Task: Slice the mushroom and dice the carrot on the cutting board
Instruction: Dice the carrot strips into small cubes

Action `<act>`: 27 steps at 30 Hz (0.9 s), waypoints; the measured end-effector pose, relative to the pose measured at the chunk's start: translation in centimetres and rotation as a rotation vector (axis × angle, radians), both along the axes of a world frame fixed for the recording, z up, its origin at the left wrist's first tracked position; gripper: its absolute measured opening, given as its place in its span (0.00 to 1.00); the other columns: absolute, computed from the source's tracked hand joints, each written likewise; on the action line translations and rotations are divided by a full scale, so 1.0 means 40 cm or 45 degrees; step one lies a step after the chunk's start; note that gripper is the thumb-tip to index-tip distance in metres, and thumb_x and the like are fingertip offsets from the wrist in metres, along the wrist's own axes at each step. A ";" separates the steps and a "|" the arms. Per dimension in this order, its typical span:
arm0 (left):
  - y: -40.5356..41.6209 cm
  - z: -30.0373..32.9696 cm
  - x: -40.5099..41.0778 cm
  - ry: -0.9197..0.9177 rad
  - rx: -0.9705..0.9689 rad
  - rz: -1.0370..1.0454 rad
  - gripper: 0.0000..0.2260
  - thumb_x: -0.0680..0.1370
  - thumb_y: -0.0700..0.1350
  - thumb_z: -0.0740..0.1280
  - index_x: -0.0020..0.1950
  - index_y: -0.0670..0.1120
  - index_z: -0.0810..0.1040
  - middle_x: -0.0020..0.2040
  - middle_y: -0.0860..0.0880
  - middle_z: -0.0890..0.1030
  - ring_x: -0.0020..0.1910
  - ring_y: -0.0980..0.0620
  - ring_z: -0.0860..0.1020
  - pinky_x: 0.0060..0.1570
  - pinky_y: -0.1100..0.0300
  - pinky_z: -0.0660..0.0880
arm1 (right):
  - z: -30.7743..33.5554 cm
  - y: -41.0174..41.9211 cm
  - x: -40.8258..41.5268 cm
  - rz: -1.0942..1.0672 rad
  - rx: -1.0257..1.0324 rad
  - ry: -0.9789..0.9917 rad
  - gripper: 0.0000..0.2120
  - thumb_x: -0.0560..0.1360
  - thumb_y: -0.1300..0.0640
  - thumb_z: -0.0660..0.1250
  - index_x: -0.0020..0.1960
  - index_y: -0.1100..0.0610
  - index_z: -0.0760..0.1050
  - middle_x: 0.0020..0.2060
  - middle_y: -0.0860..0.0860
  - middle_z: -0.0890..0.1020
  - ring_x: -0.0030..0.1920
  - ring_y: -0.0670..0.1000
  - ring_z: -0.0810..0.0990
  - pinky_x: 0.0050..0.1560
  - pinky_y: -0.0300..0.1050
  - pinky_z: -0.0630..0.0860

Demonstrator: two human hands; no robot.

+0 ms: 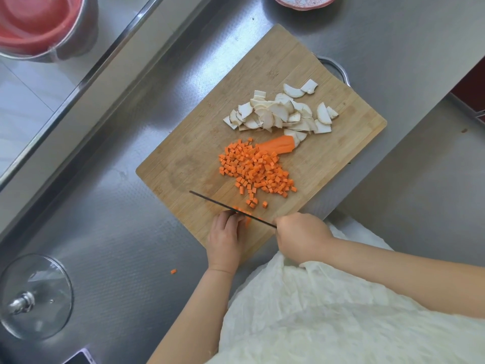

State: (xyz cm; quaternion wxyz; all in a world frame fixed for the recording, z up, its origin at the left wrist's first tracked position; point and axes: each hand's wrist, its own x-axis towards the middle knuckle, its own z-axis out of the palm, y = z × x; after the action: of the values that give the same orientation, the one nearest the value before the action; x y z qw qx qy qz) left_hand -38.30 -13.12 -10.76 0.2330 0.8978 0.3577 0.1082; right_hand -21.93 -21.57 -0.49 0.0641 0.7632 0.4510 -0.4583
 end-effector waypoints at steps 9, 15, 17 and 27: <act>-0.002 0.003 0.001 -0.008 0.034 0.007 0.14 0.79 0.47 0.61 0.43 0.40 0.82 0.42 0.45 0.79 0.40 0.46 0.76 0.38 0.57 0.72 | -0.013 0.037 -0.016 -0.023 -0.177 -0.008 0.10 0.76 0.67 0.58 0.37 0.57 0.67 0.31 0.51 0.67 0.40 0.55 0.73 0.28 0.41 0.64; -0.002 0.014 0.008 0.019 0.001 0.008 0.13 0.78 0.47 0.63 0.43 0.41 0.81 0.42 0.46 0.79 0.42 0.49 0.75 0.39 0.62 0.69 | -0.044 0.052 0.004 -0.331 -0.046 0.145 0.12 0.81 0.51 0.58 0.53 0.59 0.74 0.37 0.52 0.74 0.40 0.55 0.75 0.37 0.43 0.70; -0.003 0.020 0.008 0.004 -0.012 0.033 0.13 0.78 0.48 0.63 0.42 0.41 0.81 0.42 0.46 0.78 0.42 0.50 0.74 0.40 0.64 0.68 | -0.044 0.048 0.013 -0.360 -0.007 0.149 0.13 0.81 0.50 0.58 0.52 0.59 0.74 0.36 0.52 0.73 0.39 0.55 0.75 0.38 0.43 0.69; -0.001 0.013 -0.028 0.023 0.020 -0.007 0.12 0.78 0.46 0.63 0.45 0.40 0.82 0.44 0.45 0.79 0.43 0.47 0.76 0.43 0.59 0.72 | -0.009 -0.004 -0.006 -0.025 -0.011 0.046 0.05 0.78 0.59 0.58 0.45 0.54 0.71 0.32 0.49 0.69 0.37 0.54 0.72 0.29 0.42 0.63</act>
State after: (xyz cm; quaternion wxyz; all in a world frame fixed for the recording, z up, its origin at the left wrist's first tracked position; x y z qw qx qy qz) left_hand -39.41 -13.17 -10.22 0.2229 0.9015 0.3566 0.1024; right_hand -22.17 -21.73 -0.84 0.0546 0.7590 0.4425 -0.4746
